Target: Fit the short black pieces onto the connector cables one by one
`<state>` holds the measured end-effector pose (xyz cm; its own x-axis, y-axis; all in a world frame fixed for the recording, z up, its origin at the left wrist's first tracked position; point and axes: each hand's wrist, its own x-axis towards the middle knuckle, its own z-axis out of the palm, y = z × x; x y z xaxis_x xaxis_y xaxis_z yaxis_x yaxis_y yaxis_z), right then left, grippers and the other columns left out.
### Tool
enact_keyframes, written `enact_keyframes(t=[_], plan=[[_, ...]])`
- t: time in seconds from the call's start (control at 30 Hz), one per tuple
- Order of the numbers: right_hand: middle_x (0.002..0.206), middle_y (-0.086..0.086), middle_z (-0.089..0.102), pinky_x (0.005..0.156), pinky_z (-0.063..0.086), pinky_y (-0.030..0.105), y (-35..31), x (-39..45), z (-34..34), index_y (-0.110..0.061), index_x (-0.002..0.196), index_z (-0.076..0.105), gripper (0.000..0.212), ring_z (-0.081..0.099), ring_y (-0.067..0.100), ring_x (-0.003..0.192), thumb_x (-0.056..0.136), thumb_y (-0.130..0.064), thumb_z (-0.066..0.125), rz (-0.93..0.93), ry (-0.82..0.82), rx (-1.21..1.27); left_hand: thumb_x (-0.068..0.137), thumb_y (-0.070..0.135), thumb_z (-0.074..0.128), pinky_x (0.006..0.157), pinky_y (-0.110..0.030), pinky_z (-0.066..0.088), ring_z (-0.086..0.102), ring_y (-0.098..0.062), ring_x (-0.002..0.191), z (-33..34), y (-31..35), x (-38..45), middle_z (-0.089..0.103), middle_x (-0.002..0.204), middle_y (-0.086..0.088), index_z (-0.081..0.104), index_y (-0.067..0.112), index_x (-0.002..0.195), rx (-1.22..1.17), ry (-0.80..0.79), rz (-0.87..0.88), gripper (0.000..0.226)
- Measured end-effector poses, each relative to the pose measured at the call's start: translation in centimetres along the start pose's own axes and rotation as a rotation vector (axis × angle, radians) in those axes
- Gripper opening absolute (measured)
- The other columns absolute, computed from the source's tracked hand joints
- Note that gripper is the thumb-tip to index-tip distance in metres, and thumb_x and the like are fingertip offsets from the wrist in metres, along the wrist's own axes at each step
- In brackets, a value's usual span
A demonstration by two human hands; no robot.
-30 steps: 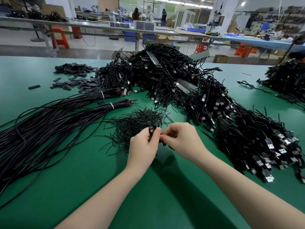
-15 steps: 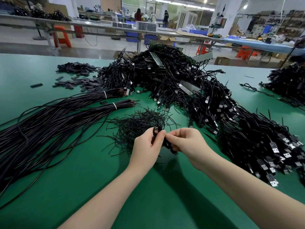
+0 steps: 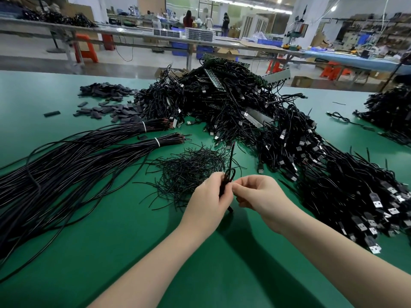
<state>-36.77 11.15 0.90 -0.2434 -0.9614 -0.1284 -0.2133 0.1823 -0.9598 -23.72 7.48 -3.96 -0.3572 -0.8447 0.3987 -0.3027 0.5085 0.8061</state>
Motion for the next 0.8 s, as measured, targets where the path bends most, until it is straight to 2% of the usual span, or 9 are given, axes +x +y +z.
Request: enact_keyframes(t=[0.1, 0.17, 0.27, 0.37, 0.43, 0.57, 0.67, 0.8], plan=[[0.058, -0.003, 0.058, 0.056, 0.047, 0.019, 0.0, -0.2, -0.3, -0.004, 0.078, 0.067, 0.013, 0.049, 0.008, 0.054, 0.09, -0.009, 0.064, 0.043, -0.076, 0.058, 0.096, 0.023, 0.053, 0.054, -0.019, 0.036, 0.043, -0.002, 0.056, -0.4, 0.4, 0.2, 0.049, 0.064, 0.013, 0.051, 0.012, 0.082, -0.155, -0.027, -0.07, 0.018], [0.058, 0.0, 0.058, 0.055, 0.045, 0.018, -0.2, -0.3, -0.6, -0.004, 0.075, 0.066, 0.017, 0.048, 0.008, 0.054, 0.092, -0.007, 0.062, 0.074, -0.147, 0.112, 0.094, 0.019, 0.056, 0.055, -0.017, 0.041, 0.05, -0.003, 0.057, -0.6, 0.6, 0.4, 0.051, 0.064, 0.009, 0.053, 0.006, 0.083, -0.269, -0.05, -0.141, 0.018], [0.061, 0.005, 0.062, 0.053, 0.044, 0.017, -0.6, -0.3, -1.3, -0.005, 0.073, 0.066, 0.02, 0.051, 0.009, 0.054, 0.091, -0.002, 0.059, 0.119, -0.241, 0.16, 0.092, 0.011, 0.062, 0.062, -0.019, 0.052, 0.064, -0.008, 0.062, -1.1, 0.9, 0.6, 0.064, 0.068, 0.006, 0.061, 0.01, 0.088, -0.496, -0.147, -0.226, 0.005], [0.067, 0.009, 0.064, 0.052, 0.044, 0.016, -0.8, -0.3, -1.9, -0.002, 0.079, 0.068, 0.016, 0.058, 0.008, 0.055, 0.091, -0.001, 0.058, 0.166, -0.293, 0.142, 0.09, 0.01, 0.065, 0.07, -0.031, 0.059, 0.066, -0.012, 0.068, -1.7, 0.7, 0.8, 0.069, 0.073, 0.001, 0.065, 0.01, 0.09, -0.514, -0.221, -0.253, 0.001], [0.068, 0.008, 0.065, 0.051, 0.044, 0.016, -0.7, -0.5, -2.2, -0.003, 0.077, 0.068, 0.017, 0.057, 0.008, 0.055, 0.091, -0.001, 0.059, 0.187, -0.299, 0.11, 0.09, 0.01, 0.065, 0.074, -0.033, 0.06, 0.069, -0.015, 0.069, -1.7, 0.7, 0.9, 0.071, 0.072, 0.0, 0.065, 0.011, 0.089, -0.511, -0.259, -0.28, 0.001], [0.058, 0.003, 0.062, 0.049, 0.043, 0.015, -0.7, -0.5, -2.3, -0.003, 0.069, 0.064, 0.023, 0.055, 0.007, 0.05, 0.091, 0.002, 0.059, 0.216, -0.241, 0.082, 0.091, 0.003, 0.06, 0.067, -0.023, 0.056, 0.067, -0.008, 0.065, -0.6, 1.0, 0.5, 0.068, 0.066, 0.005, 0.07, 0.016, 0.092, -0.514, -0.216, -0.288, 0.016], [0.057, 0.003, 0.062, 0.047, 0.043, 0.015, -0.7, -0.5, -2.0, -0.004, 0.068, 0.063, 0.024, 0.054, 0.006, 0.047, 0.091, 0.002, 0.059, 0.244, -0.204, 0.104, 0.091, 0.003, 0.06, 0.069, -0.029, 0.059, 0.067, -0.011, 0.064, -0.3, 0.9, 0.3, 0.067, 0.065, 0.003, 0.071, 0.018, 0.085, -0.535, -0.183, -0.302, 0.019], [0.062, 0.004, 0.06, 0.05, 0.045, 0.015, -0.9, -0.5, -2.1, -0.005, 0.07, 0.065, 0.02, 0.051, 0.007, 0.052, 0.09, -0.003, 0.061, 0.266, -0.239, 0.139, 0.089, 0.006, 0.066, 0.06, -0.022, 0.056, 0.071, -0.016, 0.072, -1.8, 0.5, 0.6, 0.072, 0.076, -0.001, 0.068, 0.018, 0.093, -0.752, -0.368, -0.428, 0.012]])
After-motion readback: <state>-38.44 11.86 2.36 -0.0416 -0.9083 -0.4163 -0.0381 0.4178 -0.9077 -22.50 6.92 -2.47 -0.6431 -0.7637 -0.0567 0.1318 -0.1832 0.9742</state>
